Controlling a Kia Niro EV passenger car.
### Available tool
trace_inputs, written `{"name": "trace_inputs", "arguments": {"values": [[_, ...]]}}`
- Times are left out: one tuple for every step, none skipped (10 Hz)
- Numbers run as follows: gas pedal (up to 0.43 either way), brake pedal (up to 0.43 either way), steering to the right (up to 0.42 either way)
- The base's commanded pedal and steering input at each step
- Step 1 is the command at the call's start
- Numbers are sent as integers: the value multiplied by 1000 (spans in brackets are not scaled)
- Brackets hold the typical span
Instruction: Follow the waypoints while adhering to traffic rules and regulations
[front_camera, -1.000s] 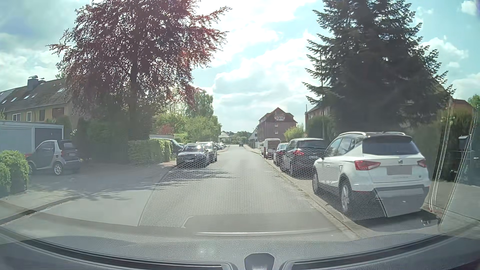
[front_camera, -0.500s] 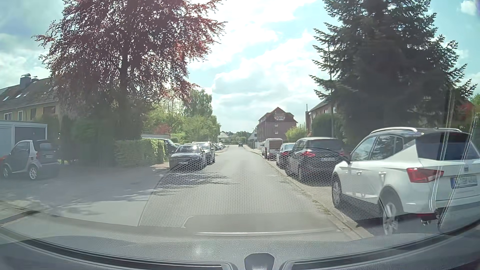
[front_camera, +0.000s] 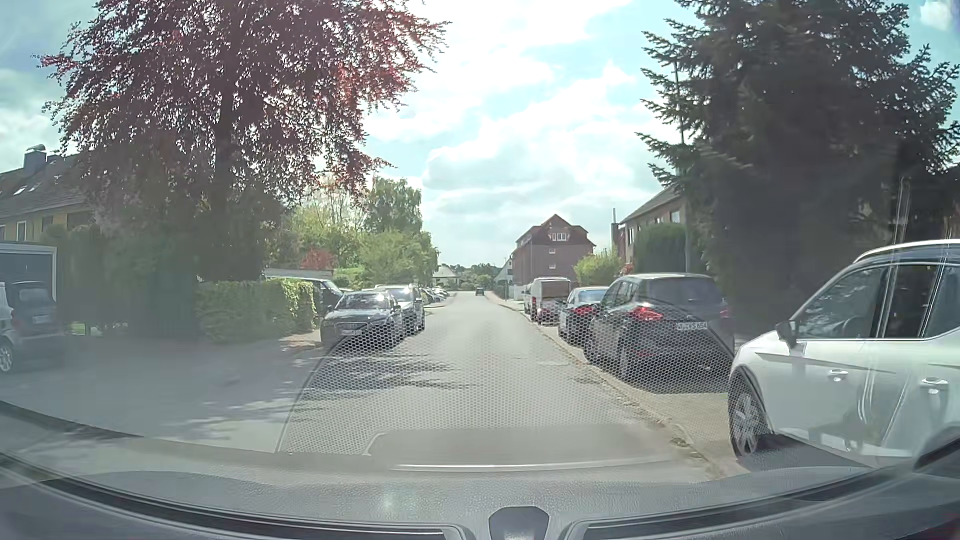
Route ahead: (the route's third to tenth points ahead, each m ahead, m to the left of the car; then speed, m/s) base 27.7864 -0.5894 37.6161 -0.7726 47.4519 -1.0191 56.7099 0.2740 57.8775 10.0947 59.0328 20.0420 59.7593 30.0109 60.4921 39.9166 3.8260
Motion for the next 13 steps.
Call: {"name": "trace_inputs", "arguments": {"values": [[28, 0, 5], [28, 0, 5], [28, 0, 6], [28, 0, 6], [28, 0, 7], [28, 0, 8], [28, 0, 10], [28, 0, 11], [28, 0, 11], [28, 0, 12], [28, 0, 14], [28, 0, 15], [28, 0, 17]]}}
